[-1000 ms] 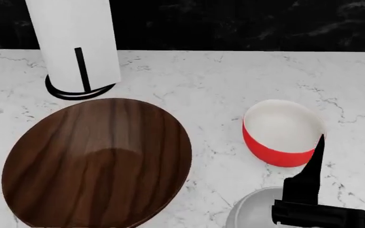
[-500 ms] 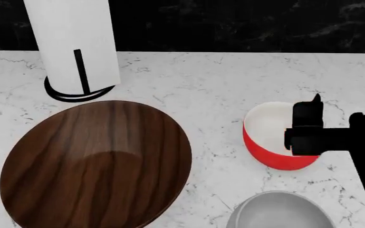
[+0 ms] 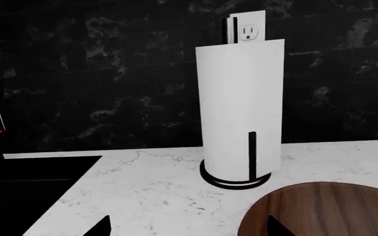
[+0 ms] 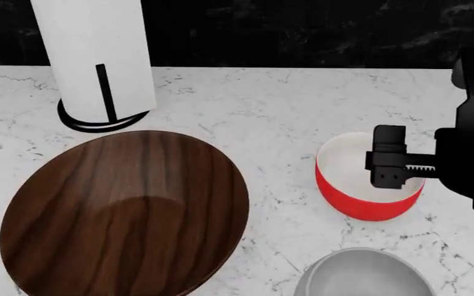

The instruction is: Stack the bowls from largest to smallest.

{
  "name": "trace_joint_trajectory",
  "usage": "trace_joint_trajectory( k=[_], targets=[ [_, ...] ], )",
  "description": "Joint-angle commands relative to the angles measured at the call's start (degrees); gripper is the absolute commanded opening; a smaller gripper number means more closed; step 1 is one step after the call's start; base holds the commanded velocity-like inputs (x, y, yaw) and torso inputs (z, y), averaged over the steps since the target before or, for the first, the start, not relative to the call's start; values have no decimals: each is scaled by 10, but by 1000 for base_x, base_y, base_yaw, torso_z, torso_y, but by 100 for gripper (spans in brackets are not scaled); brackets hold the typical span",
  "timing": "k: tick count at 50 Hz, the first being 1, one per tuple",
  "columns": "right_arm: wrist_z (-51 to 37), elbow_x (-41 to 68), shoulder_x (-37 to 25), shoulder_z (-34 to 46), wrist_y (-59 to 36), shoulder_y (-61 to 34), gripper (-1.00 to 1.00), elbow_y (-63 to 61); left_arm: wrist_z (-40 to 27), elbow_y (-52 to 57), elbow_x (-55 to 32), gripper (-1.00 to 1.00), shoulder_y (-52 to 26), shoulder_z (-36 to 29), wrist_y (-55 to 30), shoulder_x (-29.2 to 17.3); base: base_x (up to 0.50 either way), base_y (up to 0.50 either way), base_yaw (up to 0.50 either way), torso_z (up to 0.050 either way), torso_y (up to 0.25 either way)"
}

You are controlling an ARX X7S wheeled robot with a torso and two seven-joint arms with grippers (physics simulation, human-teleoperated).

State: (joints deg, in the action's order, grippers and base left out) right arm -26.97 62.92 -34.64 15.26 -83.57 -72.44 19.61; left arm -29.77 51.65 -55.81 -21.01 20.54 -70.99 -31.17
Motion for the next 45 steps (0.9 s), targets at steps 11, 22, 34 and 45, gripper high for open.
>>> trace_joint_trajectory(
  k=[11,22,34,45],
  targets=[
    [76,-59,39,76,94,-29,100,177,-6,-4,-5,100,6,-6,9,-4,0,0,0,0,0],
    [70,-55,33,71,101,-3,100,177,-9,-4,-5,100,9,-15,13,-6,0,0,0,0,0],
    [55,-35,43,35,122,17,-100,199,-11,-7,2,100,13,-26,18,-12,0,0,0,0,0],
    [45,-18,54,-1,144,-10,-100,216,-26,-11,11,100,13,-35,17,-19,0,0,0,0,0]
  ],
)
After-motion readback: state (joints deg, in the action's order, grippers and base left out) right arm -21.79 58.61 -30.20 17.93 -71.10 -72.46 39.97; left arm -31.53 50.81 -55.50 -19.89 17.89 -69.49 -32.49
